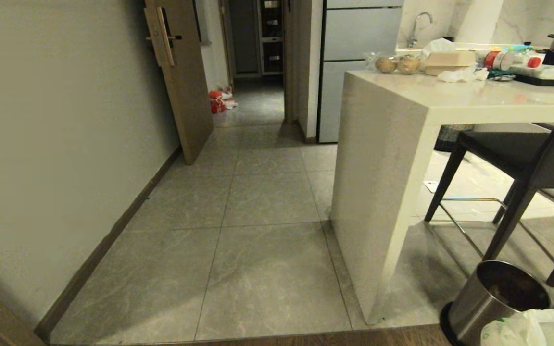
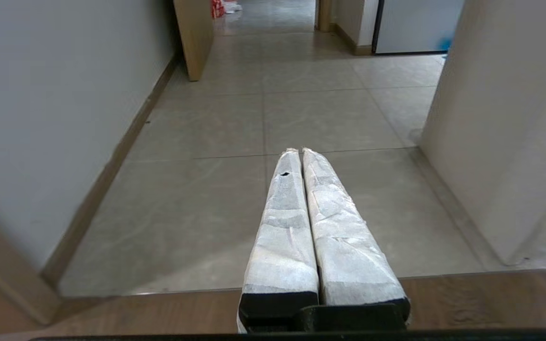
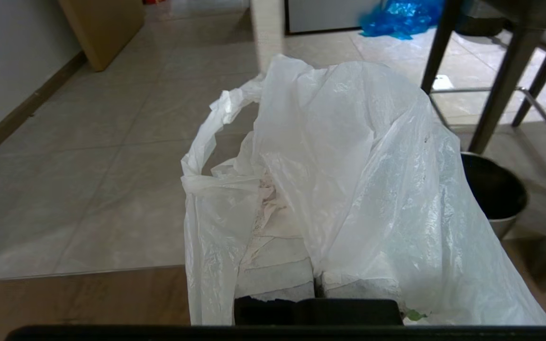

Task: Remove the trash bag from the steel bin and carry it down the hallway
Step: Put the trash bag at the door

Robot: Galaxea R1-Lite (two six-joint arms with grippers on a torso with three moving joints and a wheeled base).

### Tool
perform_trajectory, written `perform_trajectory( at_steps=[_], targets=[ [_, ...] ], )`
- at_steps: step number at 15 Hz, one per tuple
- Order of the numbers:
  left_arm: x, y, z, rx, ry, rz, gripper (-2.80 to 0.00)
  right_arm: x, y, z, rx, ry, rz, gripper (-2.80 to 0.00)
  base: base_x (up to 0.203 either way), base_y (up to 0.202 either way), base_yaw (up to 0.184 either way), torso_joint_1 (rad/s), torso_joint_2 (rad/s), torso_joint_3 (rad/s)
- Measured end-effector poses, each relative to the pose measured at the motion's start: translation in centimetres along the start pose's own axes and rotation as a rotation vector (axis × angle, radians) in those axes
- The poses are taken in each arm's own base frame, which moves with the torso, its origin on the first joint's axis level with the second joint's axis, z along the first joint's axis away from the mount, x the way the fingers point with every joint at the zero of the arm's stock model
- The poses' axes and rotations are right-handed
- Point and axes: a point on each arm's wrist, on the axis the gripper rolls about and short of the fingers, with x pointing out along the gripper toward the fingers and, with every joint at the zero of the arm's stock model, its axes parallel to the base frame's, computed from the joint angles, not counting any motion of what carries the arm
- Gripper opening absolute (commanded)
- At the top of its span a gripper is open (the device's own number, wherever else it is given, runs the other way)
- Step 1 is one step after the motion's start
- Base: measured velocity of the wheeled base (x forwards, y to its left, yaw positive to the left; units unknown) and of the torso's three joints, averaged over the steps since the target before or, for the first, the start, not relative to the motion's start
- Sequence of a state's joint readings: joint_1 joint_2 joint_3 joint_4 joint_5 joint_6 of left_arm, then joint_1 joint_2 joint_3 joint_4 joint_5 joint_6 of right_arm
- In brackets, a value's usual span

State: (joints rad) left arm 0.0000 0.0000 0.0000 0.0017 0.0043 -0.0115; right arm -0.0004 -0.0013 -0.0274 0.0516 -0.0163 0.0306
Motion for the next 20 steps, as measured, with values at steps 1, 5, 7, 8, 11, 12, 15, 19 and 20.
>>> perform_trajectory(
  at_steps=[1,5,7,8,11,12,15,19,20],
  targets=[
    [0.00,0.00,0.00,0.000,0.000,0.000,-2.80,0.00,0.00,0.00,0.000,0.000,0.001,-2.80,0.000,0.193,0.003,0.002,0.00,0.006],
    [0.00,0.00,0.00,0.006,0.000,0.000,-2.80,0.00,0.00,0.00,0.000,0.000,0.001,-2.80,0.000,0.190,0.000,0.004,0.00,0.002],
    [0.00,0.00,0.00,0.007,0.000,-0.001,-2.80,0.00,0.00,0.00,0.000,0.000,-0.001,-2.80,0.000,0.116,0.004,0.004,0.00,0.000],
    [0.00,0.00,0.00,0.007,0.000,0.000,-2.80,0.00,0.00,0.00,0.000,0.000,0.000,-2.80,0.000,0.000,0.000,0.000,0.00,0.000],
    [0.00,0.00,0.00,0.008,0.000,-0.001,-2.80,0.00,0.00,0.00,0.000,0.000,0.000,-2.80,0.000,0.000,0.000,0.000,0.00,0.000],
    [0.00,0.00,0.00,0.008,0.000,-0.001,-2.80,0.00,0.00,0.00,-0.001,0.000,0.001,-2.80,0.000,0.000,0.000,0.000,0.00,0.000],
    [0.00,0.00,0.01,0.007,-0.001,0.000,-2.80,0.00,0.00,0.00,-0.002,0.000,0.002,-2.80,-0.002,0.000,-0.021,0.000,0.00,0.002],
    [0.00,0.00,0.00,0.006,0.000,-0.001,-2.80,0.00,0.00,0.00,-0.002,0.000,0.001,-2.80,0.000,0.005,-0.125,-0.002,0.00,0.002],
    [0.00,0.00,0.00,0.006,0.000,-0.001,-2.80,0.00,0.00,0.00,-0.002,0.000,0.000,-2.80,0.004,0.000,-0.090,0.002,0.00,0.002]
  ],
)
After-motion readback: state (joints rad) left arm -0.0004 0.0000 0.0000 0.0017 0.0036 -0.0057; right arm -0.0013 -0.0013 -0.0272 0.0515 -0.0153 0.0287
